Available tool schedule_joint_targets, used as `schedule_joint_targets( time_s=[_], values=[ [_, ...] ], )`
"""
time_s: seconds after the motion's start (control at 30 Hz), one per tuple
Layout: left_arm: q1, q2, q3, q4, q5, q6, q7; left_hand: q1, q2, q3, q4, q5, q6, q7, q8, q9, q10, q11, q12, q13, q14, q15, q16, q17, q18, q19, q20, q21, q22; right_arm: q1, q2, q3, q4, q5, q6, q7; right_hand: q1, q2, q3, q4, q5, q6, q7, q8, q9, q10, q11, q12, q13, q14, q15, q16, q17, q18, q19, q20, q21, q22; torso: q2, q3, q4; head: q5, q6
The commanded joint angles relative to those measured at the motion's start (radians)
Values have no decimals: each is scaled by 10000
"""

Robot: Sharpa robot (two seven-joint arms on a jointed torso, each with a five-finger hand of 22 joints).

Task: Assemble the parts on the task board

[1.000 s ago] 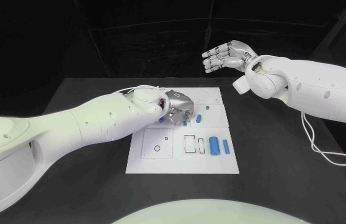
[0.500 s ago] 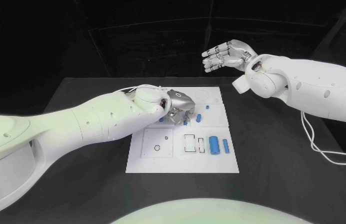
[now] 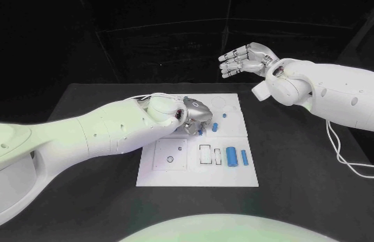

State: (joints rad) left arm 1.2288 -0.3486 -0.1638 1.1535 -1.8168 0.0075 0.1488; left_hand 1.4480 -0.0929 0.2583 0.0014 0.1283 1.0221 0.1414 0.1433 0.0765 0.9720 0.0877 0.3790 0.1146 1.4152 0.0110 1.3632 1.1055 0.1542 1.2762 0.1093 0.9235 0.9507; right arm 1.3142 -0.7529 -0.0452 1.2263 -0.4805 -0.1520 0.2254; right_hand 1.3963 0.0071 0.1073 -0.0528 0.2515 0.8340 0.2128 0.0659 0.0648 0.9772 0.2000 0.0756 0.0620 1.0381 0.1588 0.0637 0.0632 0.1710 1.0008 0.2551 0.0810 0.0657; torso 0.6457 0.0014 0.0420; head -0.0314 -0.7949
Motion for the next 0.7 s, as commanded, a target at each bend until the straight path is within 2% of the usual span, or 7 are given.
schedule_joint_targets(
  time_s=[0.03,0.4,0.7],
  values=[
    [-194,-59,-182,-14,-760,867,-376,-110,38,36,33,-24,6,-7,-37,-18,-39,57,-46,2,-20,15,6,-37,-67,9,36,-74,-23,21,-7,8,32,-3,70,62,-5,120,-11,-62,24,101,347,61,9,-19,-48,45,2,15,-56,13,-8,128,51,16,-63,3,3,1,-9,12,16],
    [-194,-93,-209,9,-1041,669,-425,82,396,589,-89,-6,676,-103,34,-46,451,-109,129,44,7,-110,55,-33,-86,74,-42,89,167,21,-24,8,51,-3,55,59,-28,135,-12,-55,27,117,351,62,9,-16,-46,49,2,21,-56,13,-8,127,60,16,-72,3,2,-2,-9,12,32],
    [-194,-162,-223,-15,-1106,-147,-268,119,528,1314,-261,8,1011,-81,-73,-75,829,-156,44,-6,74,-177,105,-39,-154,212,-111,387,481,21,-26,8,57,-3,52,59,-33,137,-13,-54,28,116,351,61,8,-15,-46,49,2,22,-56,13,-8,127,62,16,-75,2,10,-7,-13,34,88]
  ],
)
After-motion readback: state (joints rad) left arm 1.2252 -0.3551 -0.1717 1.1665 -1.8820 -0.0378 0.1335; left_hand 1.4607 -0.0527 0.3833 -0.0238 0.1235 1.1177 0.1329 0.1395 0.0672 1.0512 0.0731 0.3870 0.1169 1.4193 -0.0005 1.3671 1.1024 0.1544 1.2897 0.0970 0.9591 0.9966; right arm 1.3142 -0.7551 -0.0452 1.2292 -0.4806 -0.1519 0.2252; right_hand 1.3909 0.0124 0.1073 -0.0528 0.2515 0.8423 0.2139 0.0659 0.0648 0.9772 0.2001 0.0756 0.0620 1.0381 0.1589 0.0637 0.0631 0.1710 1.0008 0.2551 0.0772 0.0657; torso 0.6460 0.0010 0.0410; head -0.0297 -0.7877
